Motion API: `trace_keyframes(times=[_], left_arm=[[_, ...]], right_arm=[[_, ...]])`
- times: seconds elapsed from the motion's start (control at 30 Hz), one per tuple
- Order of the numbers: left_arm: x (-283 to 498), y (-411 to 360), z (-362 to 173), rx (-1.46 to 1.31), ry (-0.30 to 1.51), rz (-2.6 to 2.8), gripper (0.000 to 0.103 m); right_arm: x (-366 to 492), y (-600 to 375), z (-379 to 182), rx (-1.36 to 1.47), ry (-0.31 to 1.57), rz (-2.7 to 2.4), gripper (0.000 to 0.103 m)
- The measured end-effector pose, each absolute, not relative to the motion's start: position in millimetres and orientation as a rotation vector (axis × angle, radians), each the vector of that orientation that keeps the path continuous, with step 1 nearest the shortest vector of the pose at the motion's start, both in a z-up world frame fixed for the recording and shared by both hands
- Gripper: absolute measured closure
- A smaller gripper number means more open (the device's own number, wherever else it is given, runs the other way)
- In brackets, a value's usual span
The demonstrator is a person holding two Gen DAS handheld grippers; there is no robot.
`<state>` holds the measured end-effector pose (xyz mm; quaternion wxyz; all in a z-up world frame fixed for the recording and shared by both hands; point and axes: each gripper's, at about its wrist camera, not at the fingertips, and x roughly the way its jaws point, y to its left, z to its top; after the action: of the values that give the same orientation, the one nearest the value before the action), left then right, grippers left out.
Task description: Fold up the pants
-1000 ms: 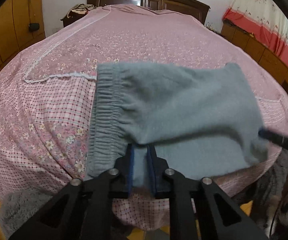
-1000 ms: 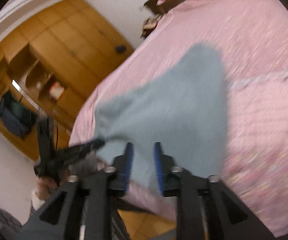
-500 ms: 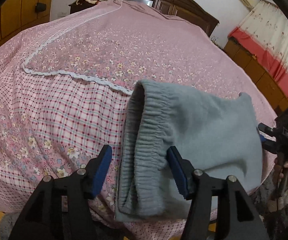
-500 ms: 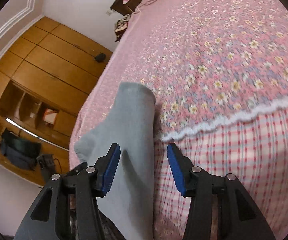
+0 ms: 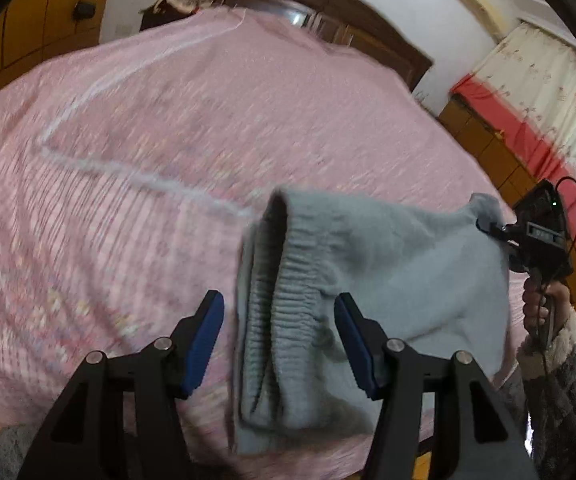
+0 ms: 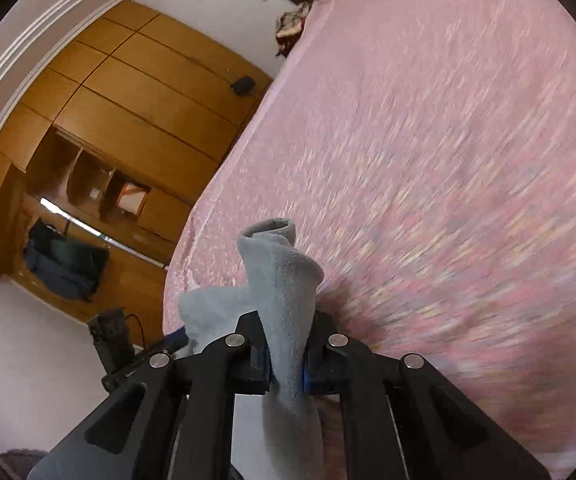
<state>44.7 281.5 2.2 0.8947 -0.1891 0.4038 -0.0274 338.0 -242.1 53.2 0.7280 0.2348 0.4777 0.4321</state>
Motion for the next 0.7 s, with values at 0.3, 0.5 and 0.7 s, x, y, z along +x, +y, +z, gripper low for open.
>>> trace_keyframes(times=[0.3, 0.5, 0.7], left_arm=[[101, 213, 48, -0.270, 0.806, -0.148, 0.043], [144, 127, 75, -0.166, 0.764, -0.296, 0.042], [178, 77, 40, -0.088, 0.863, -0.388, 0.054]], right_arm=[[400, -371, 15, 0.634, 1.182, 0.754, 0.078], [373, -426, -5, 1.061, 1.048, 0.917, 0.036], [301, -421, -7, 0.922, 1.222, 0.948, 0.034]])
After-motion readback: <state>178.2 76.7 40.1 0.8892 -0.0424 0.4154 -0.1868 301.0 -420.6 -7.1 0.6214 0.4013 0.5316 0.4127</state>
